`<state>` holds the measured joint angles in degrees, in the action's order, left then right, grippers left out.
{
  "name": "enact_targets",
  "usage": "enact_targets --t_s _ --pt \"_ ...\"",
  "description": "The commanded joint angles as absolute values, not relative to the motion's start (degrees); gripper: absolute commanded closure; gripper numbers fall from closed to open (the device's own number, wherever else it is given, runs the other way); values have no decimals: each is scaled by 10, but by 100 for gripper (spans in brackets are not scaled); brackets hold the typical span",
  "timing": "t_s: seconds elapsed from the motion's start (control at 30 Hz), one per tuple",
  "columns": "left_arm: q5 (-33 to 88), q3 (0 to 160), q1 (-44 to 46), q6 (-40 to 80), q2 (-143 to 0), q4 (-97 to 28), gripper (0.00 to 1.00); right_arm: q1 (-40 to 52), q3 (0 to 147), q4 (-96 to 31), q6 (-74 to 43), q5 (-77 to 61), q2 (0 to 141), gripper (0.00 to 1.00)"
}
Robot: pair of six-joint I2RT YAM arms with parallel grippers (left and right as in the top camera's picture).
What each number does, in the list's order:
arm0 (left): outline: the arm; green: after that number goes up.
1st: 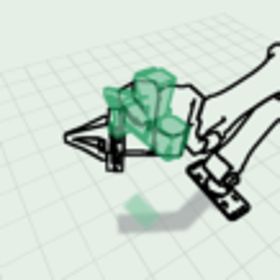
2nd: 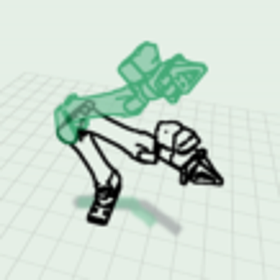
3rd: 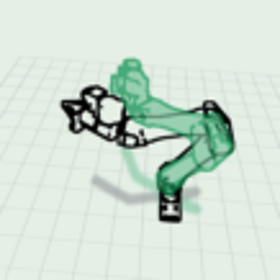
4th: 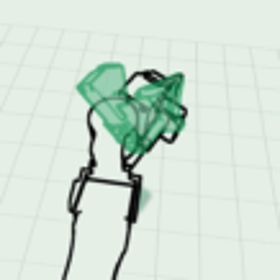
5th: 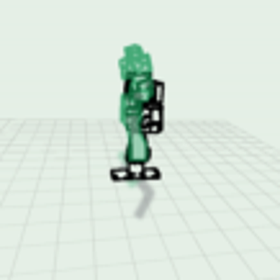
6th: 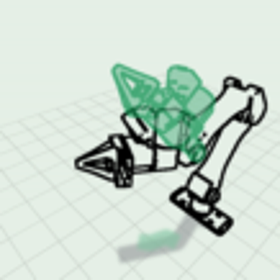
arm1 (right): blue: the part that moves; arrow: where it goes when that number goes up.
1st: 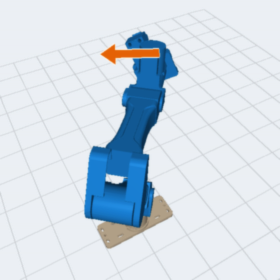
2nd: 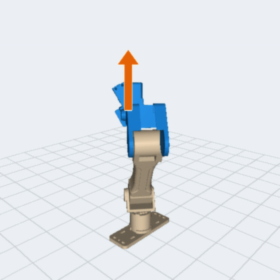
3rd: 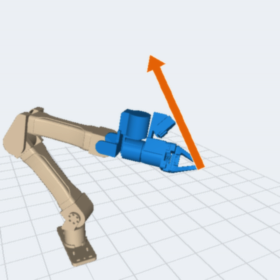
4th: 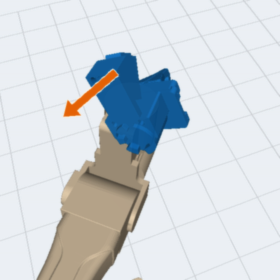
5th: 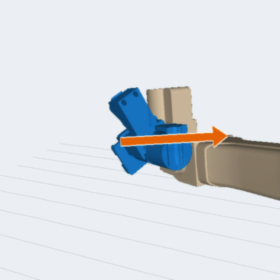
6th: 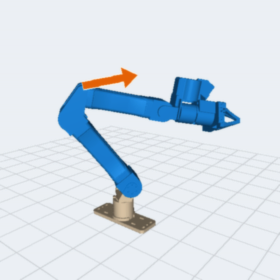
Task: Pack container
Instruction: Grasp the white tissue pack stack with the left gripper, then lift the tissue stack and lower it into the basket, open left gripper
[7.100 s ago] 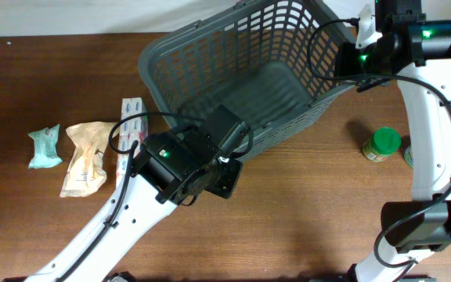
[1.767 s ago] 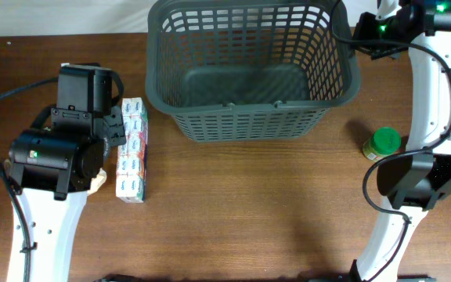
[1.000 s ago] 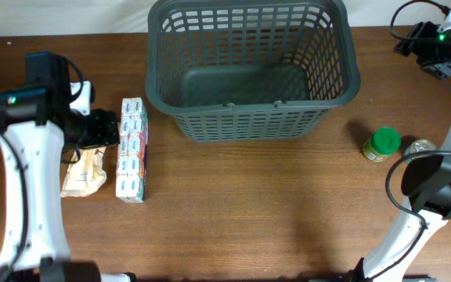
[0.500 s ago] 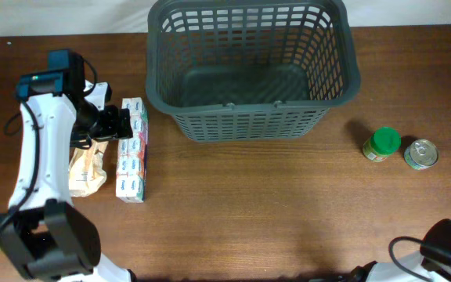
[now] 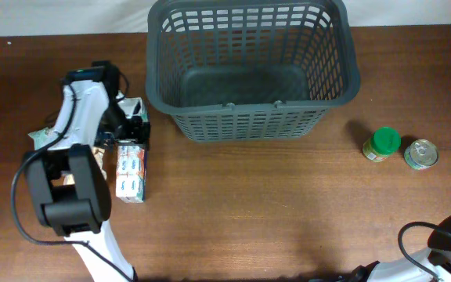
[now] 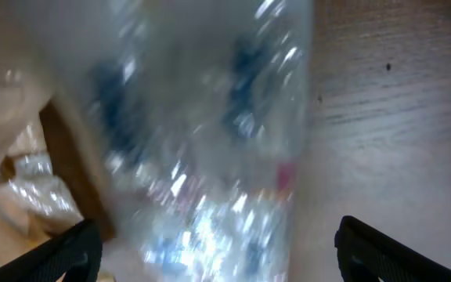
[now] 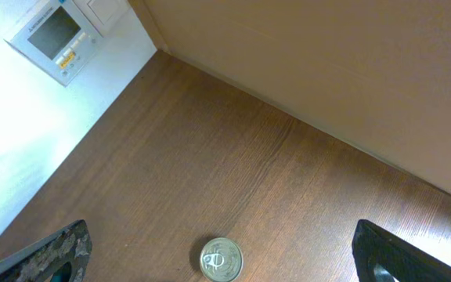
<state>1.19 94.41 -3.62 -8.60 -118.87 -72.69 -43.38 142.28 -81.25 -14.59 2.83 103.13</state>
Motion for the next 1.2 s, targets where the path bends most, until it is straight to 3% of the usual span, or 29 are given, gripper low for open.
enact_targets --t_s 0.0,0.17,0.27,0.37,0.63,0.97,1.1,1.17 --pt "-39 947 -27 -96 -1218 -714 11 -435 1423 -813 -147 37 1027 1" --pt "-39 947 -28 -72 -1260 -706 26 -435 1423 -813 -147 37 1027 1" --pt "-39 947 -28 -72 -1276 -705 41 -435 1423 -813 -147 37 1027 1" --pt "-39 948 -28 -72 -1279 -714 98 -435 1423 -813 -147 37 1027 1" --pt "-79 1143 -29 -74 -1279 -861 98 -435 1423 -813 -147 37 1027 1" --pt "-152 1654 -27 -81 -1278 -935 98 -435 1423 -813 -147 37 1027 1" --pt "-42 1797 -13 -219 -1276 -893 98 -435 1423 -813 -147 37 1027 1" --pt "56 1795 3 -303 -1256 -844 98 -435 1423 -813 -147 37 1027 1"
